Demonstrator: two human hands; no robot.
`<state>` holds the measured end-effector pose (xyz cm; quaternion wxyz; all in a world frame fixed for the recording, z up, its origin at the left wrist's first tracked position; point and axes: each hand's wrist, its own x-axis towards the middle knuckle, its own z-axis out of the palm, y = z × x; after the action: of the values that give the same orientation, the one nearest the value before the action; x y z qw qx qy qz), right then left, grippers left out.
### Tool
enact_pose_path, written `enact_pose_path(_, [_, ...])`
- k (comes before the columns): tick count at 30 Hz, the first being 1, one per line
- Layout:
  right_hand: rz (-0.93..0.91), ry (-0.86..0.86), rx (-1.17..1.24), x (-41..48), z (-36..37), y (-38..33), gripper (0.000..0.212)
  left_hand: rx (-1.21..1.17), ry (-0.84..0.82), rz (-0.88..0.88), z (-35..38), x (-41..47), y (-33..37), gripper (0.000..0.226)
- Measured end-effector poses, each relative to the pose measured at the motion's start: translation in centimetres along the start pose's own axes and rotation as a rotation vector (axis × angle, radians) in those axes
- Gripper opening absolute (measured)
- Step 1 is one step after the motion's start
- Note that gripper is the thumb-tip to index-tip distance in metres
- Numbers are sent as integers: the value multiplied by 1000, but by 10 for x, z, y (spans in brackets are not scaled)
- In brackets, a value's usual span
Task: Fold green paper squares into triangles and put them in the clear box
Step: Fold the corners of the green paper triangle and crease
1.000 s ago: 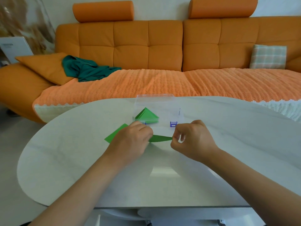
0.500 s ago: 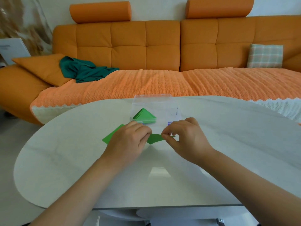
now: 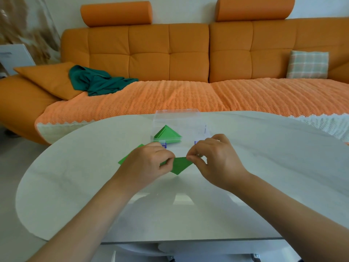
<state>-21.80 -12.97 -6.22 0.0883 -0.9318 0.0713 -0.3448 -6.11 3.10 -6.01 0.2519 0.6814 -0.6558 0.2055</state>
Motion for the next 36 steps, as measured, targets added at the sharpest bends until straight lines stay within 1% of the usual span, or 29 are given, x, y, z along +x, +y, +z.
enact_pose_path(9, [69, 20, 32, 3, -7, 8, 10, -10, -46, -67, -24, -8, -27, 22])
enact_pose_path(13, [95, -10, 36, 3, -6, 9, 11, 40, -65, -155, -29, -14, -42, 23])
enact_pose_path(16, [121, -76, 67, 3, -7, 12, 11, 42, -14, -267, -33, -15, -46, 14])
enact_pose_path(18, [103, -139, 105, 4, -5, 11, 11, -22, 15, -302, -31, -14, -33, 12])
enact_pose_path(20, [68, -186, 161, 4, -4, 8, 11, -167, 5, -329, -24, -11, -10, 16])
enact_pose_path(22, [48, -226, 221, 5, -3, 4, 10, -339, -71, -387, -17, -8, 11, 15])
enact_pose_path(23, [54, -243, 253, 6, -3, 3, 10, -381, -117, -402, -13, -7, 18, 13])
enact_pose_path(26, [152, -274, 347, 8, -7, -2, 8, -404, -174, -442, -5, -4, 23, 6])
enact_pose_path(29, [290, -267, 419, 10, -11, -1, 8, -425, -164, -517, -6, -2, 18, 10])
enact_pose_path(36, [512, -165, 472, 13, -8, 3, 14, -393, -193, -636, -7, -2, 9, 13])
